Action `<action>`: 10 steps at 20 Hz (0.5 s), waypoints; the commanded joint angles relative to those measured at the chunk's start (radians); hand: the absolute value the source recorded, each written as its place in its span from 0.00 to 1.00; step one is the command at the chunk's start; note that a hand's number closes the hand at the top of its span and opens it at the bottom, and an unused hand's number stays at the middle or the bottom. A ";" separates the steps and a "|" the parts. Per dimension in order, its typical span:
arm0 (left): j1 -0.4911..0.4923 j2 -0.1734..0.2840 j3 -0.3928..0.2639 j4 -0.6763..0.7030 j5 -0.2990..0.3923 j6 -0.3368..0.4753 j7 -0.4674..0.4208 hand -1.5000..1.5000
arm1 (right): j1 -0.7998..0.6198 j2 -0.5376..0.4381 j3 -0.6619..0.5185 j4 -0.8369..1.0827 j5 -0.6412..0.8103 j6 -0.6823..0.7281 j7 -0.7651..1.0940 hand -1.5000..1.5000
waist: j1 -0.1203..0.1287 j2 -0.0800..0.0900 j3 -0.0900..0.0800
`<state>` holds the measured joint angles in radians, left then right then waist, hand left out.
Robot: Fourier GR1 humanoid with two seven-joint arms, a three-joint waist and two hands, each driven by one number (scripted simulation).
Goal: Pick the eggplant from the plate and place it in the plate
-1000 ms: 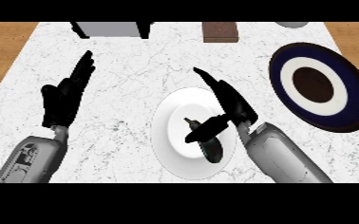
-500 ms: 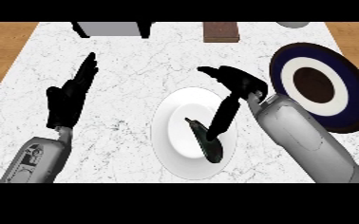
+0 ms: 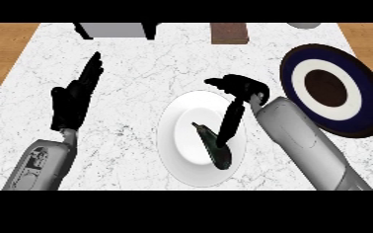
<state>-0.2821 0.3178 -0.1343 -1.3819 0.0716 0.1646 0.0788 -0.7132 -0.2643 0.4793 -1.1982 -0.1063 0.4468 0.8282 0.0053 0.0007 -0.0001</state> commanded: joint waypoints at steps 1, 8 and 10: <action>0.030 -0.024 0.020 0.017 -0.024 -0.005 -0.040 0.50 | 0.023 0.033 -0.021 0.025 0.030 0.069 0.022 0.00 | -0.002 0.000 0.000; 0.006 -0.016 0.044 -0.049 -0.023 -0.049 0.025 0.50 | -0.012 0.076 -0.028 0.178 0.117 0.164 -0.040 0.00 | 0.003 0.001 0.000; -0.008 -0.036 0.045 0.017 -0.050 -0.044 -0.015 0.50 | 0.013 0.112 -0.005 0.226 0.179 0.139 -0.094 0.00 | 0.001 0.002 0.000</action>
<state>-0.2887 0.2983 -0.0959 -1.3905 0.0415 0.1315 0.0940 -0.7070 -0.1826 0.4737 -1.0564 0.0103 0.5605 0.7838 0.0059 0.0013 0.0000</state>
